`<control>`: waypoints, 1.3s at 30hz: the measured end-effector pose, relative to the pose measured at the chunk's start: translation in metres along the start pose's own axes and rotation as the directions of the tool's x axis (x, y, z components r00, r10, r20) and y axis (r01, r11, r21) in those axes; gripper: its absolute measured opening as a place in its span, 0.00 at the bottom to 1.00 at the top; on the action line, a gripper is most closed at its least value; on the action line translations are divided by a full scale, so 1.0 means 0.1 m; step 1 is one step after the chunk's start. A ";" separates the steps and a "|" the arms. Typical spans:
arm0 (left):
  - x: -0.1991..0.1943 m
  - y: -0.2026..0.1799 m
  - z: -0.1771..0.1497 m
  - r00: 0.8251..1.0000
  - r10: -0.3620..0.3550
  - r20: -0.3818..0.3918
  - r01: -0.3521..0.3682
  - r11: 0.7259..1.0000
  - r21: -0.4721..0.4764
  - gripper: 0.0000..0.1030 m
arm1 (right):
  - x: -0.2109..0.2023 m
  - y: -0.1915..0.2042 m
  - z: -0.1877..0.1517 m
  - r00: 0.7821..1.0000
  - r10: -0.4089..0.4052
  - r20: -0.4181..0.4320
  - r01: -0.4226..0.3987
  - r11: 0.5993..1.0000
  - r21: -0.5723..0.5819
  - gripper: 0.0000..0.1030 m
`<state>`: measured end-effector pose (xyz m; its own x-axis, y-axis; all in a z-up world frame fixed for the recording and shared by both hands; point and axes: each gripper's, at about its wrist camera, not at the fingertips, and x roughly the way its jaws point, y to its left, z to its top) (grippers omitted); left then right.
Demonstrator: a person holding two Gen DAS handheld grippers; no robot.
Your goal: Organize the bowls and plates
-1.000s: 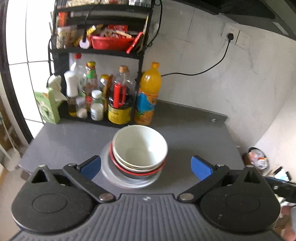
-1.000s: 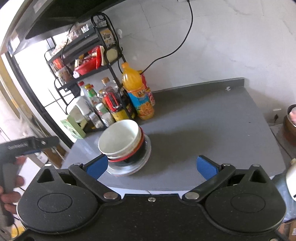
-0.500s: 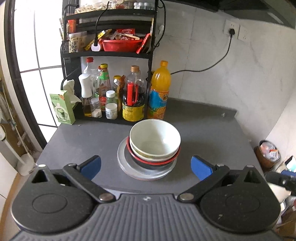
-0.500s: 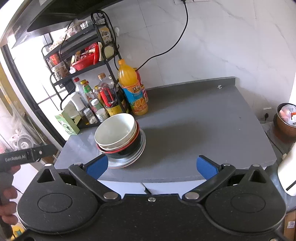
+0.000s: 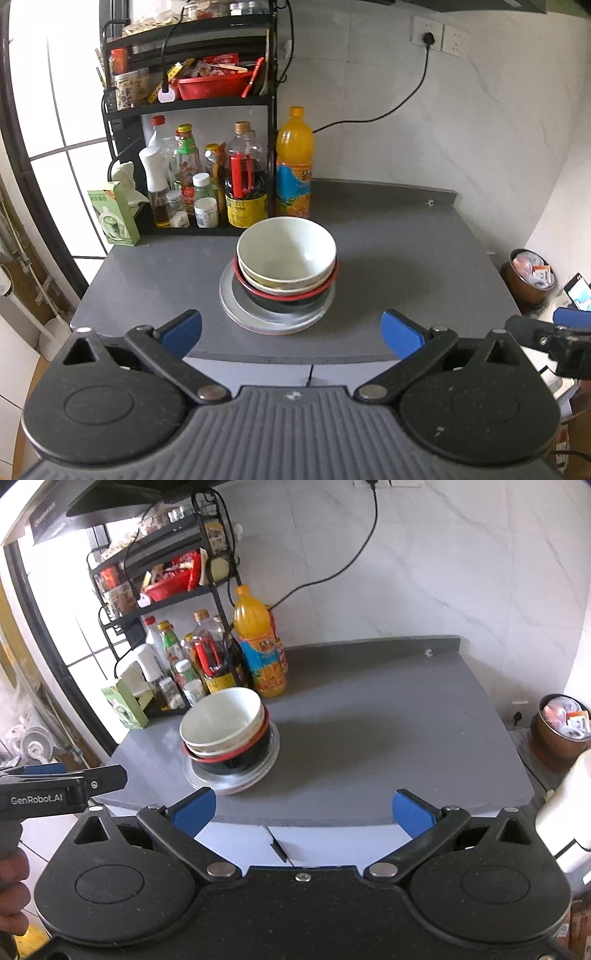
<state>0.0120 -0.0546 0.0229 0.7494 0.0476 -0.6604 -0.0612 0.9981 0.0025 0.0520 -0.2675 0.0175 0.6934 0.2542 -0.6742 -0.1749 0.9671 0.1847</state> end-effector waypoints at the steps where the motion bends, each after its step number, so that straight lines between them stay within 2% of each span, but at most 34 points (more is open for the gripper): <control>1: -0.01 -0.02 -0.02 1.000 -0.001 -0.003 0.001 1.000 0.003 0.99 | 0.00 -0.02 -0.02 1.000 -0.005 -0.006 0.005 1.000 0.008 1.00; 7: -0.02 -0.10 -0.14 1.000 0.007 -0.030 -0.007 1.000 0.008 0.99 | -0.01 -0.10 -0.10 0.999 -0.039 -0.006 0.039 0.999 0.009 1.00; 10: -0.02 -0.09 -0.18 0.999 0.023 -0.027 -0.023 1.000 -0.002 0.99 | 0.00 -0.11 -0.12 0.999 -0.031 -0.010 0.031 0.999 0.017 1.00; 20: -0.01 -0.06 -0.15 0.999 0.028 -0.016 -0.028 0.999 -0.023 0.99 | -0.01 -0.07 -0.03 0.999 -0.040 0.024 0.040 0.999 -0.008 1.00; 39: 0.01 -0.04 -0.13 0.999 0.029 -0.013 -0.029 0.999 -0.025 0.99 | 0.00 -0.04 0.01 0.998 -0.050 0.031 0.051 0.998 -0.039 1.00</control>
<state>0.0050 -0.0592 0.0125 0.7388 0.0761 -0.6697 -0.0994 0.9950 0.0034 0.0534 -0.2714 0.0179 0.7227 0.2055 -0.6599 -0.1666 0.9784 0.1221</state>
